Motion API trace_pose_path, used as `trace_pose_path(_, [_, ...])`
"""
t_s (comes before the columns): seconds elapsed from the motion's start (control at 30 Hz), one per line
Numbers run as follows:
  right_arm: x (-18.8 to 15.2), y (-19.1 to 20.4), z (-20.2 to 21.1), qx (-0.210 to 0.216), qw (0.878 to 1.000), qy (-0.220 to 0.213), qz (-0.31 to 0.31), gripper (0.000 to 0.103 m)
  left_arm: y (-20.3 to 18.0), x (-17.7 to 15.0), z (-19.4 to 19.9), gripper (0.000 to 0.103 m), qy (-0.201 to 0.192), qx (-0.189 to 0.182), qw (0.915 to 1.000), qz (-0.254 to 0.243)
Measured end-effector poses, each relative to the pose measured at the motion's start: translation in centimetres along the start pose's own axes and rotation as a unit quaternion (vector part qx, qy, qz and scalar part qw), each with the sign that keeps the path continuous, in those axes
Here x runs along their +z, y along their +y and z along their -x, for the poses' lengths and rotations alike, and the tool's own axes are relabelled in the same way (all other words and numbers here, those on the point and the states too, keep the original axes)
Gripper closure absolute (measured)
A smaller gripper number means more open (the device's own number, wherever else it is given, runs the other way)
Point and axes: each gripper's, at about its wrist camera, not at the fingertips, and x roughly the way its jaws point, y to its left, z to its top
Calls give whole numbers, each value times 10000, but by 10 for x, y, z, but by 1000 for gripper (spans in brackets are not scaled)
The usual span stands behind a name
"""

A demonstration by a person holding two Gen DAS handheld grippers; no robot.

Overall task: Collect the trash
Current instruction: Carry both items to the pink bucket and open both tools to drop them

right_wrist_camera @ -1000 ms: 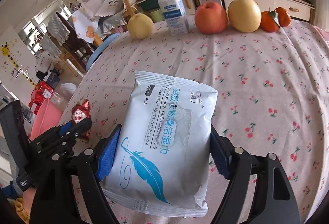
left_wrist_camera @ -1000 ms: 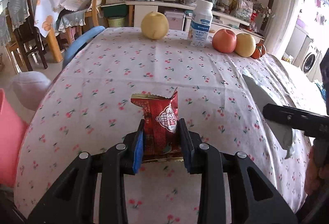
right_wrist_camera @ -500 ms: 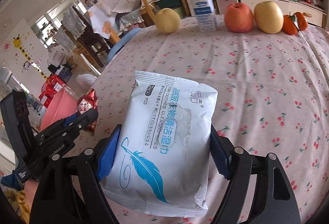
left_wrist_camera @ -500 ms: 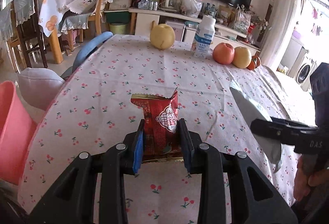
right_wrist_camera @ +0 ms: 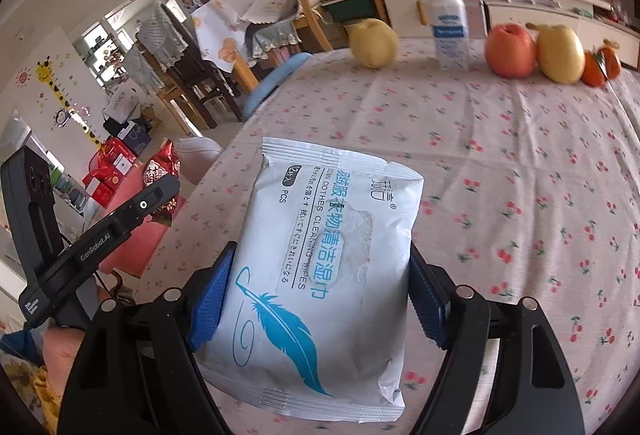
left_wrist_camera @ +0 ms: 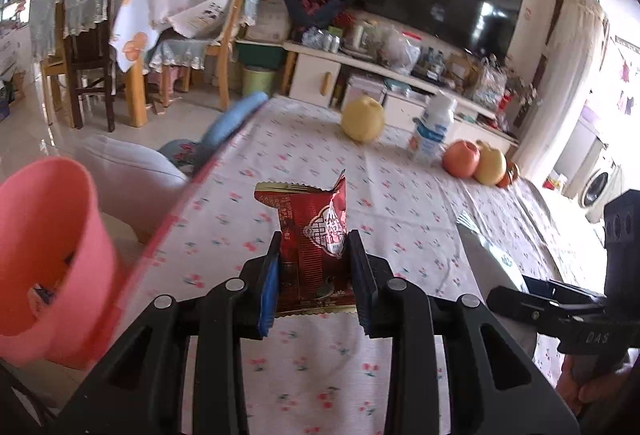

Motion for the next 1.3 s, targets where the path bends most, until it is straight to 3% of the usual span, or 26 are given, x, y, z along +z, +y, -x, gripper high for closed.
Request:
trace_pose_path(0.4, [18, 116, -30, 417, 9962, -14, 762, 25, 95, 17, 42, 70, -499, 681, 9930, 823])
trace_pose_path(0.67, [35, 218, -70, 719, 9858, 65, 1516, 25, 185, 14, 63, 70, -638, 1391, 9727, 1743])
trace_pose_path(0.8, [44, 262, -100, 839, 9803, 134, 1781, 25, 221, 10, 69, 70, -658, 1481, 9617, 2210])
trace_pose_path(0.97, [48, 294, -129, 918, 9758, 137, 1979, 24, 254, 5, 67, 70, -615, 1520, 9517, 2597])
trace_pose_path(1.17, [54, 314, -163, 1157, 9759, 142, 1845, 17, 268, 1, 57, 70, -457, 1470, 9496, 2731])
trace_pose_path(1.23, [54, 311, -167, 1182, 9776, 95, 1739, 16, 269, 2, 53, 67, -373, 1512, 9496, 2720])
trace_pose_path(1.3, [53, 305, -166, 1228, 9791, 37, 1622, 16, 271, 1, 53, 55, -372, 1563, 9486, 2726])
